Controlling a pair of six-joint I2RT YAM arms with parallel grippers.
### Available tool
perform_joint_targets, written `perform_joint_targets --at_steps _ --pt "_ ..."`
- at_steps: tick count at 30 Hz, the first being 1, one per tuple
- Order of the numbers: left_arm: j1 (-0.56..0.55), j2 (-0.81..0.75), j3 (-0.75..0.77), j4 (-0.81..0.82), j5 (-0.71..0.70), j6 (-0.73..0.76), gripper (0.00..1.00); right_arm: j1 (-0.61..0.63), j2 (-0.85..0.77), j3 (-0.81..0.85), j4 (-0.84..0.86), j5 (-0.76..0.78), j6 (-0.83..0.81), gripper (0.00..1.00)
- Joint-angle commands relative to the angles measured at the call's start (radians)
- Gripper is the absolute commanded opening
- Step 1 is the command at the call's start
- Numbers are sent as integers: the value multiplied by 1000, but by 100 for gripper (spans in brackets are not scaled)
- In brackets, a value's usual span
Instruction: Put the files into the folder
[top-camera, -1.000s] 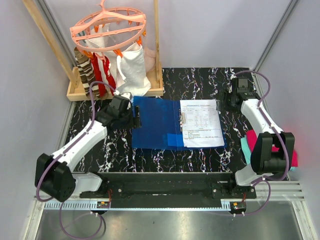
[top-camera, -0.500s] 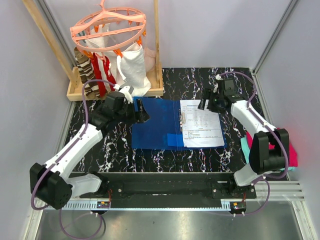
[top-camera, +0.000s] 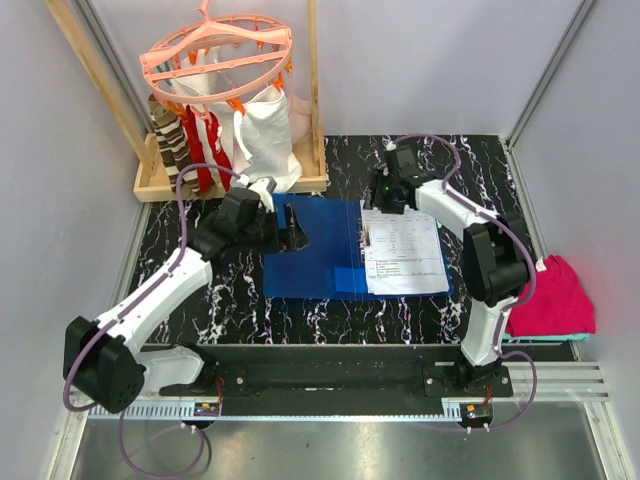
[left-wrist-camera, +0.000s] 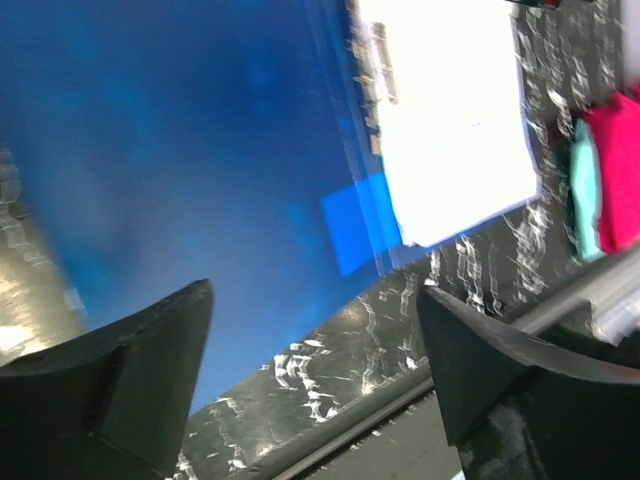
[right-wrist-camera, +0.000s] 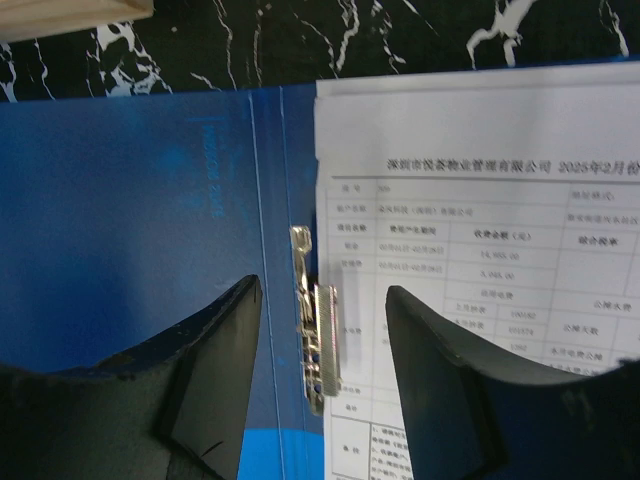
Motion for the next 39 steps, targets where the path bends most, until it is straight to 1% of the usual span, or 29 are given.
perform_joint_targets --at_steps 1,2,3,4,6,7,12,13,16,18,22,24,34,39 --pt "59 -53 2 -81 -166 1 91 63 64 131 -48 157 13 62" --pt "82 -57 -17 -82 -164 -10 93 73 91 146 -59 173 12 62" --pt "105 -68 -29 -81 -143 -21 94 88 105 160 -68 186 12 61" --pt "153 -71 -40 -76 -132 -40 94 97 119 191 -93 214 13 61" --pt "188 -76 -66 -70 -106 -54 94 115 163 222 -116 242 9 60" --pt "211 -73 -72 -68 -106 -61 94 122 176 241 -128 249 9 57" --pt "256 -65 -101 -44 -76 -71 91 145 231 280 -153 272 15 50" --pt "256 -64 -107 -41 -72 -71 91 151 239 283 -156 279 16 48" --pt "259 -53 -115 -32 -72 -61 89 160 251 292 -160 288 16 46" --pt "262 -44 -118 -29 -68 -56 89 165 257 297 -163 289 17 42" --pt "262 -41 -130 -26 -69 -51 88 171 266 301 -167 291 18 40" --pt "262 -36 -133 -22 -72 -47 88 172 271 305 -167 295 15 38" --pt "264 -25 -146 -22 -78 -31 88 174 303 326 -170 306 -8 35" --pt "264 -13 -149 -19 -80 -35 87 175 308 334 -171 311 -7 28"
